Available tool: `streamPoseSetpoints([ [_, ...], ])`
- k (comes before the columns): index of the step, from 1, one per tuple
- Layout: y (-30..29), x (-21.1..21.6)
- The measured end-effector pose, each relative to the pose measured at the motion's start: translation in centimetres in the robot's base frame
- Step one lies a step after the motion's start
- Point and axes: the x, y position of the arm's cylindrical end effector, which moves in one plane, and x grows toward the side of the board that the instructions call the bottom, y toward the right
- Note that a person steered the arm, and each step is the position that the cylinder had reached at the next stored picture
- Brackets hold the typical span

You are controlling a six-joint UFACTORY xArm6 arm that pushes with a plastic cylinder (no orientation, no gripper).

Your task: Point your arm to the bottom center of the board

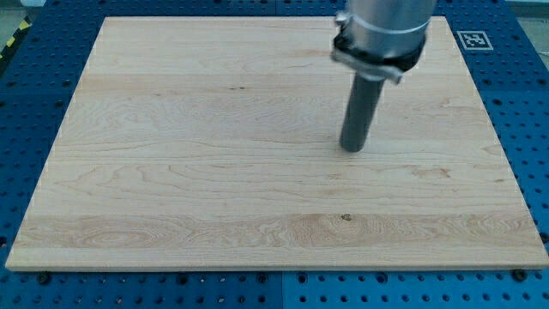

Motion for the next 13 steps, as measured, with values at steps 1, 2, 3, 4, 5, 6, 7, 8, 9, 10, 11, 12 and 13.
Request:
streamPoseSetpoints([
  [1, -4.8, 2.9],
  [2, -6.9, 1.0],
  [3, -6.9, -0.8],
  [4, -1.3, -4.3],
  [5, 0.2, -5.3],
  [6, 0.7, -10.7],
  [7, 3.8, -13.1],
  [8, 5.6, -15.8],
  [9, 5.6, -15.9],
  [10, 5.6, -15.9],
  [11, 3.2, -12.2],
  [12, -3.9, -6.7],
  [13, -13.6, -8.6],
])
